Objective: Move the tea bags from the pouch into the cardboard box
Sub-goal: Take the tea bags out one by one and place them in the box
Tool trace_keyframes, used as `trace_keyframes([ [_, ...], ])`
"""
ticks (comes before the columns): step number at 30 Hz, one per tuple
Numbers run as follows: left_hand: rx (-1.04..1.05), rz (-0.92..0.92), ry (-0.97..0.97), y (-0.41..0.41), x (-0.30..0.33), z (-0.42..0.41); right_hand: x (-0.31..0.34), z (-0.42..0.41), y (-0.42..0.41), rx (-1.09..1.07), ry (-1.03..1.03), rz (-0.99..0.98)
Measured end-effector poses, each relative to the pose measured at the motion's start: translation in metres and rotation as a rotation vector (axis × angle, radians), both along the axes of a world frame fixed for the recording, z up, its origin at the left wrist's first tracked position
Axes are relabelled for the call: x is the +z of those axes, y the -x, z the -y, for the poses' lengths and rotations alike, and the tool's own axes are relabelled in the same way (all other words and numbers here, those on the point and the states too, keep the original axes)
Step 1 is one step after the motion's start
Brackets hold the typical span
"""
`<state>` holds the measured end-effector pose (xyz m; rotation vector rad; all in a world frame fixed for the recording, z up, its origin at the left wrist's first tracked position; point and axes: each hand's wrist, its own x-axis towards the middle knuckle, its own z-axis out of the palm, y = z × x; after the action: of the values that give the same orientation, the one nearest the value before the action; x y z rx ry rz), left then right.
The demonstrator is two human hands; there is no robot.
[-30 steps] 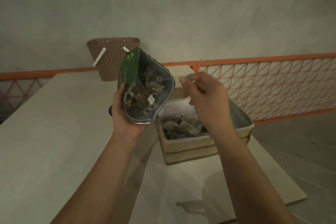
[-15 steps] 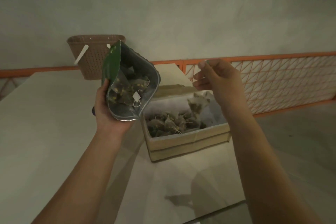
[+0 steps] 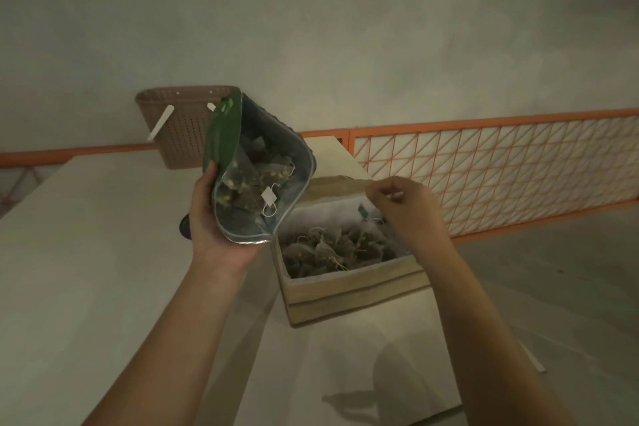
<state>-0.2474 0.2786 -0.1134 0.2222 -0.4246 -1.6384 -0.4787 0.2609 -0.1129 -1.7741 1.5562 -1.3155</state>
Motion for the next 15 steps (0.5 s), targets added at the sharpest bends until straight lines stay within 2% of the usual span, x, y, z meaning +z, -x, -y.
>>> trace_keyframes([
  [4, -0.003, 0.018, -0.007, 0.000, 0.000, 0.000, 0.021, -0.027, -0.034, 0.049, 0.250, 0.180],
  [6, 0.000, 0.038, -0.028, -0.002, -0.002, 0.001, 0.025, -0.038, -0.053, 0.131, 0.251, 0.202],
  [10, 0.018, 0.039, -0.052, -0.003, -0.004, 0.002, 0.018, -0.038, -0.085, 0.141, 0.250, -0.035],
  [15, 0.027, 0.053, -0.076, 0.000, -0.006, -0.001, 0.016, -0.030, -0.107, -0.091, 0.336, -0.385],
])
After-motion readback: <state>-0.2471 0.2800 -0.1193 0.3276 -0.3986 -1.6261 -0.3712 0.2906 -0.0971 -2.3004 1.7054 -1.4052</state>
